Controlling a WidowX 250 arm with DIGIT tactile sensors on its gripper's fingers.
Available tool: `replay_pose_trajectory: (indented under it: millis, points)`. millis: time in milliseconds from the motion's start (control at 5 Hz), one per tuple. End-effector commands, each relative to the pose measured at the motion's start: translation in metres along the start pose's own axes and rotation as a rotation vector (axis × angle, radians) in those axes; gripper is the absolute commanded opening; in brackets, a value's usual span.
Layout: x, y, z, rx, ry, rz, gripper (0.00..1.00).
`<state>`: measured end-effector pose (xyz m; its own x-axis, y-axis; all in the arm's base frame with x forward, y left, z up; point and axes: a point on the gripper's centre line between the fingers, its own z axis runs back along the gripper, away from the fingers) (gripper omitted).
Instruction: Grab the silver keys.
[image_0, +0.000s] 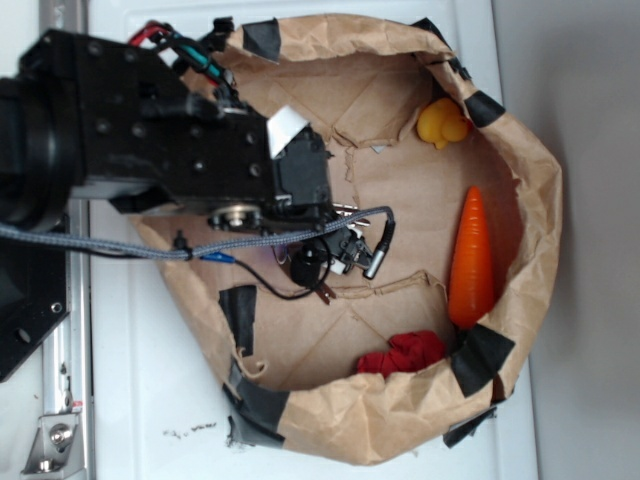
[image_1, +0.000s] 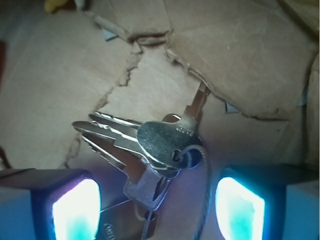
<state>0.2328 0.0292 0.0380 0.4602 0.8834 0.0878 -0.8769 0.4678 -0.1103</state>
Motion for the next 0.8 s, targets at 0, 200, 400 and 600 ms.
replay_pose_trajectory:
  millis: [0, 200, 400, 600]
  points:
    - [0.003, 0.001, 0.003, -0.028, -0.045, -0.005, 0.00]
    - [0.004, 0.003, 0.010, -0.046, -0.039, -0.008, 0.00]
    - [0.005, 0.004, 0.014, -0.054, -0.034, -0.006, 0.00]
    - [0.007, 0.003, 0.016, -0.053, -0.028, 0.004, 0.00]
